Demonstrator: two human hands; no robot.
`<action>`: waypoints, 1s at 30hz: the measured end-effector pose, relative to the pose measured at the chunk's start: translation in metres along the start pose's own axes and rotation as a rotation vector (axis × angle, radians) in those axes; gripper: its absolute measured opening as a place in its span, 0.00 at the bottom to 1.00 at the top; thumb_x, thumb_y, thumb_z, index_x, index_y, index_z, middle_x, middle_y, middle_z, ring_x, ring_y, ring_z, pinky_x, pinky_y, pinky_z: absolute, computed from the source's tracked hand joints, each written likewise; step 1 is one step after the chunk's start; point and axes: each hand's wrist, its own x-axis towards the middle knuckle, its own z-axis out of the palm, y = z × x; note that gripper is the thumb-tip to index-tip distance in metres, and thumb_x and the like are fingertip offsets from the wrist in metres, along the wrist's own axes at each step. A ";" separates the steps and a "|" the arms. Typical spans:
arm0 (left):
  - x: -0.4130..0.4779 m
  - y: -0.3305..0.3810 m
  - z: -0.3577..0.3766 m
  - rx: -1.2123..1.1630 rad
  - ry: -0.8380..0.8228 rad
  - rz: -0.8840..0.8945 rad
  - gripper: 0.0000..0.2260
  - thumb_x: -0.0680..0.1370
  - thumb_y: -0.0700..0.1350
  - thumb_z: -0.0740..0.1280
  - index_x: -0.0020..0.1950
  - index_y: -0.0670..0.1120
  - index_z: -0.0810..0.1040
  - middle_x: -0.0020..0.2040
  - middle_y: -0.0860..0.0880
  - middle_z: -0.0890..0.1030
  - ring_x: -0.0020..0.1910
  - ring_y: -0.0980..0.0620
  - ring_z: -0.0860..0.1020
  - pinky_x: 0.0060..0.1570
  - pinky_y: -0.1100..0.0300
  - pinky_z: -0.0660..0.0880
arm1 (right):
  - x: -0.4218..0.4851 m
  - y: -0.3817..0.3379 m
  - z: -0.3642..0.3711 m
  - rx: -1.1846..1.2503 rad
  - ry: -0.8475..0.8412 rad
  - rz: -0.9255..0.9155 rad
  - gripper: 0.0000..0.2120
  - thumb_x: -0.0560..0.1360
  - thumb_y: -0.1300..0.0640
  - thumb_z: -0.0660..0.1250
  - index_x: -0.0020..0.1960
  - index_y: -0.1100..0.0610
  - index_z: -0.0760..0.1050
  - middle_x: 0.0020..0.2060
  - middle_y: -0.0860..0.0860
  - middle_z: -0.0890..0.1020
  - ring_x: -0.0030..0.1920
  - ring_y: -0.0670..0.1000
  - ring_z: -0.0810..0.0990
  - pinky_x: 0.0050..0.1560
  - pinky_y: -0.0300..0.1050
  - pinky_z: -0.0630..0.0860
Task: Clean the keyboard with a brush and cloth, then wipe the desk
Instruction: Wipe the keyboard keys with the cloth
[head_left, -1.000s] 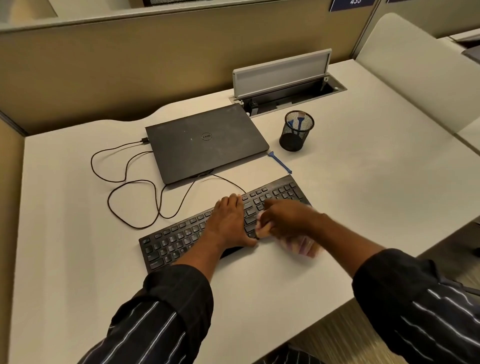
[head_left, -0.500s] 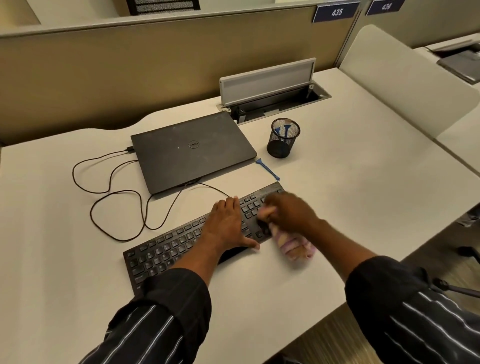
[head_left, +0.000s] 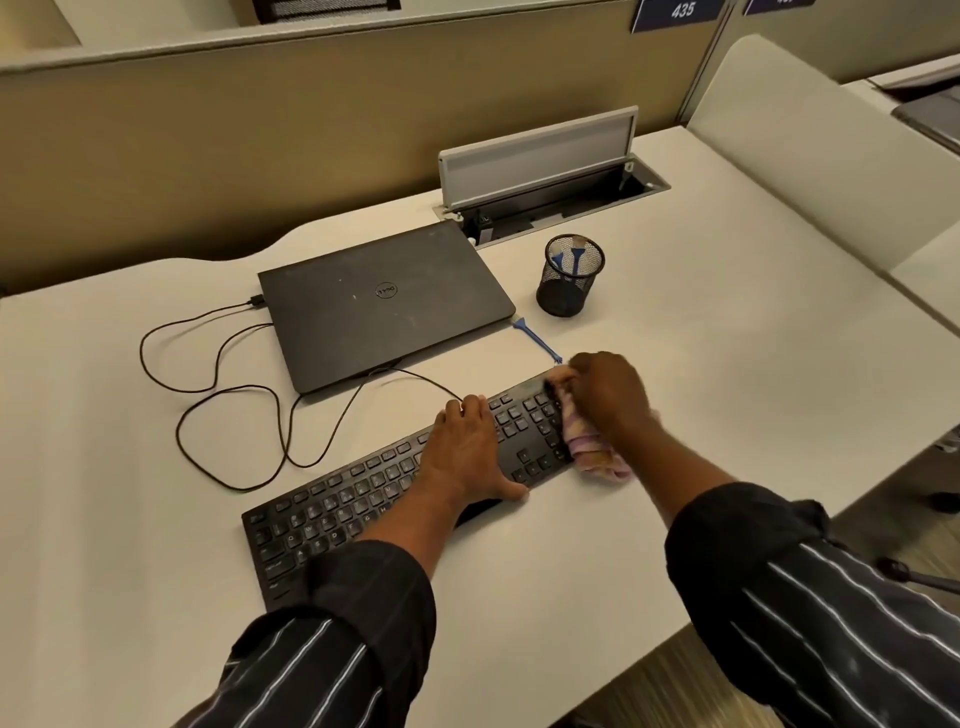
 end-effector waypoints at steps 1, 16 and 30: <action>0.000 0.000 0.000 0.001 0.000 -0.001 0.55 0.61 0.76 0.70 0.74 0.40 0.61 0.64 0.44 0.68 0.60 0.45 0.67 0.64 0.51 0.68 | 0.005 0.005 0.000 0.005 -0.001 0.048 0.09 0.76 0.58 0.62 0.46 0.56 0.81 0.43 0.55 0.83 0.42 0.53 0.75 0.39 0.43 0.64; -0.002 0.002 -0.003 -0.007 -0.008 -0.007 0.52 0.62 0.75 0.71 0.72 0.41 0.64 0.62 0.45 0.69 0.58 0.46 0.67 0.64 0.52 0.68 | -0.009 0.003 0.013 -0.013 0.025 -0.179 0.11 0.75 0.57 0.64 0.55 0.52 0.81 0.49 0.54 0.83 0.48 0.55 0.80 0.46 0.45 0.73; 0.002 0.008 -0.005 -0.010 -0.067 -0.048 0.52 0.61 0.74 0.72 0.72 0.41 0.64 0.63 0.45 0.68 0.59 0.45 0.67 0.63 0.52 0.69 | -0.058 -0.013 -0.002 -0.201 -0.501 -0.666 0.13 0.75 0.52 0.68 0.58 0.49 0.82 0.49 0.51 0.77 0.46 0.50 0.76 0.46 0.44 0.74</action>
